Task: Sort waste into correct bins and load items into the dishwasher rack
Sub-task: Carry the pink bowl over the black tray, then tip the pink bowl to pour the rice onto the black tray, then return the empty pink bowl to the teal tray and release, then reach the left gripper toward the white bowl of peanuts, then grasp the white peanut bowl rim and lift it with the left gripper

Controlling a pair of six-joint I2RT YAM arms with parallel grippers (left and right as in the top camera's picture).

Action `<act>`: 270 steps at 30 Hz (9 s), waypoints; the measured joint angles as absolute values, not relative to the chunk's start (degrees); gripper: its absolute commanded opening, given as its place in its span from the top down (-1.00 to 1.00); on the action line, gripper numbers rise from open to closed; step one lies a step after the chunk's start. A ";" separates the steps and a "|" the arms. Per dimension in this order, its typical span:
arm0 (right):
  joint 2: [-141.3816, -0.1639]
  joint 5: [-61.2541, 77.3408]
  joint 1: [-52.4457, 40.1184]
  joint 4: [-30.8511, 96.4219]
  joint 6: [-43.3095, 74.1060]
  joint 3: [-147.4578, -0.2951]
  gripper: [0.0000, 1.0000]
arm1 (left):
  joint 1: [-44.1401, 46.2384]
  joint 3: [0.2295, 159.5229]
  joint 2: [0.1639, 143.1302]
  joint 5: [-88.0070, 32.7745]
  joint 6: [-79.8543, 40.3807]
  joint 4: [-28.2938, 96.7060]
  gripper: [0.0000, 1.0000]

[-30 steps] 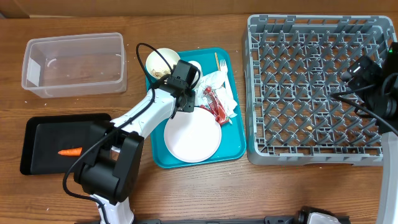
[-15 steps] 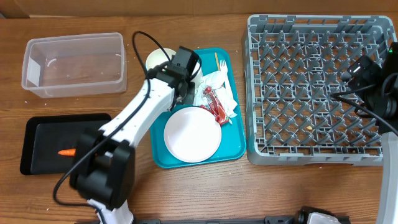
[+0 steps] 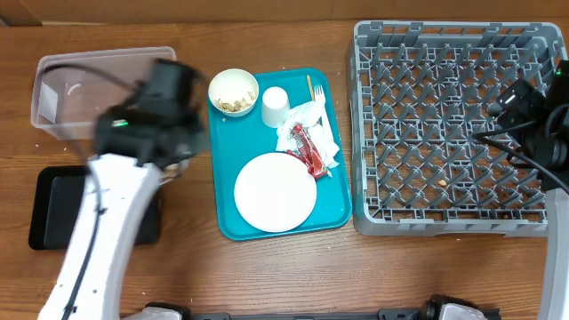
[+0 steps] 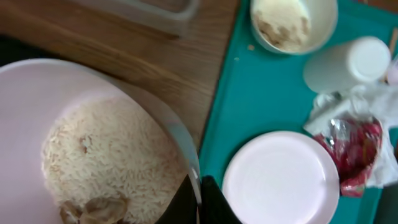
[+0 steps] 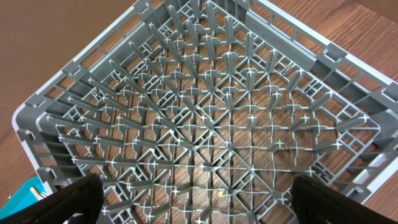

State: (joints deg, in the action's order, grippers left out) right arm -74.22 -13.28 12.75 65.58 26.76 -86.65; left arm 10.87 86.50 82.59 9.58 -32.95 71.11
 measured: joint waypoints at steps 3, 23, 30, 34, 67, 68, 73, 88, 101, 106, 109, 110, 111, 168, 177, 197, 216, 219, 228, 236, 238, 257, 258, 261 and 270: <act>-74.22 -13.30 12.75 65.56 26.74 -86.65 -1.00 | 2.48 84.86 80.55 6.57 -32.58 70.81 0.91; -74.22 -13.28 12.75 65.56 26.76 -86.65 -1.00 | -45.91 55.88 83.07 -51.92 -6.07 50.26 0.91; -74.22 -13.28 12.75 65.60 26.76 -86.65 -1.00 | -51.00 54.30 94.67 -67.57 0.10 46.52 0.92; -74.22 -13.28 12.75 65.60 26.76 -86.65 -1.00 | -51.00 53.89 100.95 -74.48 2.61 46.30 0.92; -74.22 -13.28 12.75 65.58 26.74 -86.65 -1.00 | -57.10 53.60 102.65 -88.01 7.97 54.15 0.92; -74.22 -13.28 12.75 65.58 26.74 -86.65 -1.00 | -57.10 53.60 102.65 -87.64 8.40 55.35 0.92; -74.22 -13.26 12.75 65.58 26.76 -86.65 -1.00 | -56.69 53.78 102.06 -84.05 14.76 66.39 0.92; -74.22 -13.28 12.75 65.54 26.76 -86.65 -1.00 | -35.55 62.65 77.52 -75.94 32.36 77.97 0.92; -74.22 -13.28 12.75 65.58 26.74 -86.65 -1.00 | 3.86 62.85 76.40 -30.13 -7.25 40.93 0.92; -74.22 -13.28 12.75 65.58 26.76 -86.65 -1.00 | 15.16 62.85 77.03 -12.95 -14.96 34.35 0.92; -74.22 -13.28 12.75 65.54 26.76 -86.65 -1.00 | 19.97 62.87 79.83 -6.15 -16.80 30.57 0.92; -74.22 -13.28 12.75 65.58 26.76 -86.65 -1.00 | 21.15 62.87 81.12 -4.21 -17.19 29.87 0.92; -74.22 -13.30 12.75 65.56 26.76 -86.65 -0.99 | 21.93 62.87 82.41 -2.46 -17.61 29.45 0.92; -74.22 -13.26 12.75 65.58 26.76 -86.65 -1.00 | 12.82 119.33 130.45 -9.26 -5.69 61.52 -0.34; -74.22 -13.28 12.75 65.56 26.76 -86.65 -1.00 | 13.17 119.52 132.44 -5.78 -1.65 60.82 -0.21; -74.22 -13.28 12.75 65.56 26.76 -86.65 -1.00 | 15.79 119.74 136.29 -2.33 3.20 60.36 -0.14; -74.22 -13.28 12.75 65.56 26.76 -86.65 -1.00 | 15.88 122.19 137.62 2.20 1.43 61.32 0.92; -74.22 -13.28 12.75 65.58 26.76 -86.65 -1.00 | 15.88 123.15 137.25 1.41 -0.45 62.72 0.92; -74.22 -13.28 12.75 65.58 26.76 -86.65 -1.00 | 15.81 124.86 124.33 -2.20 -8.40 68.18 0.92; -74.22 -13.28 12.75 65.54 26.76 -86.65 -1.00 | 14.06 126.52 106.02 -2.81 -17.34 78.19 0.91; -74.22 -13.28 12.75 65.58 26.74 -86.65 -1.00 | 11.86 126.82 102.94 -2.98 -19.33 81.32 0.91; -74.22 -13.28 12.75 65.56 26.76 -86.65 -1.00 | -16.10 102.19 90.11 -15.29 -20.95 81.80 0.91; -74.22 -13.30 12.75 65.58 26.76 -86.65 -1.00 | -17.65 98.89 88.62 -17.30 -20.45 79.48 0.91; -74.22 -13.28 12.75 65.58 26.79 -86.65 -1.00 | -22.46 88.95 85.32 -23.14 -18.74 73.56 0.91; -74.22 -13.28 12.75 65.56 26.76 -86.65 -1.00 | -37.26 64.29 86.83 -40.77 -14.31 53.47 0.89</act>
State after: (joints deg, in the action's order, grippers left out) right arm -74.22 -13.28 12.75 65.56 26.76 -86.65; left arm -37.26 64.29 86.83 -40.77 -14.31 53.47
